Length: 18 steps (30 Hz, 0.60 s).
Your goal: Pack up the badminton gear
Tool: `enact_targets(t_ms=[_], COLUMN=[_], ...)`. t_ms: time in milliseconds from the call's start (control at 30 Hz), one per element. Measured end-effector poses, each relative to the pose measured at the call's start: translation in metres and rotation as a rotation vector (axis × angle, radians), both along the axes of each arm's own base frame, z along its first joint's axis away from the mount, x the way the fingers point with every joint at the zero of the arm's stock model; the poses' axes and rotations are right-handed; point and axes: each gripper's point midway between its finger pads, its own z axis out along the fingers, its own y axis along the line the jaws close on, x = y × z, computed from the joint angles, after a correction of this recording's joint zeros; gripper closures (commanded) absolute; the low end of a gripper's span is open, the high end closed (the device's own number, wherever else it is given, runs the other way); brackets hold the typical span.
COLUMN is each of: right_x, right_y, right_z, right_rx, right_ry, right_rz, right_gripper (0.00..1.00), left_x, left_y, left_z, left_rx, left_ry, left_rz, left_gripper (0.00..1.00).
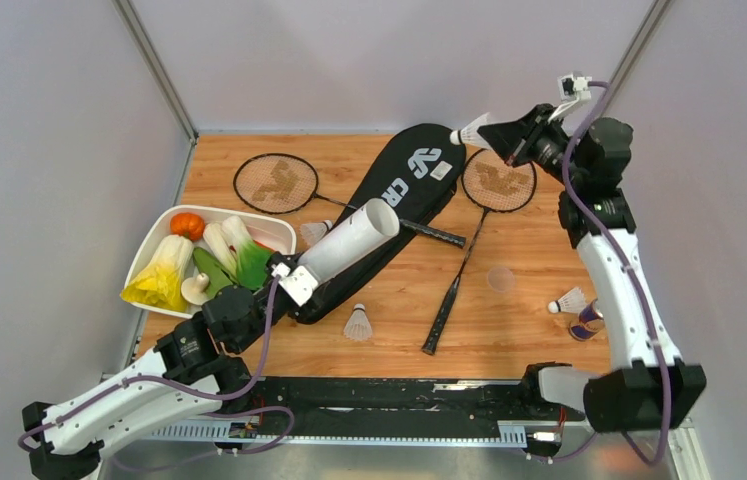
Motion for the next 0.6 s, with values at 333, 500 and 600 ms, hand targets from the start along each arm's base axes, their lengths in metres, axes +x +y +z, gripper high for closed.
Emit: enact_targets(t_ms=[333, 500, 600], right_x=[-0.155, -0.186, -0.196], right_y=[0.057, 0.066, 0.071], right_z=[0.084, 0.074, 0.061], right_rx=[-0.034, -0.057, -0.062], right_ry=[-0.291, -0.274, -0.239], right_rz=[0.32, 0.431, 0.486], right_gripper=[1.0, 1.0, 1.0], left_x=[0.0, -0.001, -0.001], left_y=[0.0, -0.005, -0.012], left_z=[-0.004, -0.008, -0.013], left_rx=[0.014, 0.036, 0.068], left_ry=[0.003, 0.003, 0.011], left_rz=[-0.001, -0.027, -0.058], left_gripper=[0.54, 0.54, 0.54])
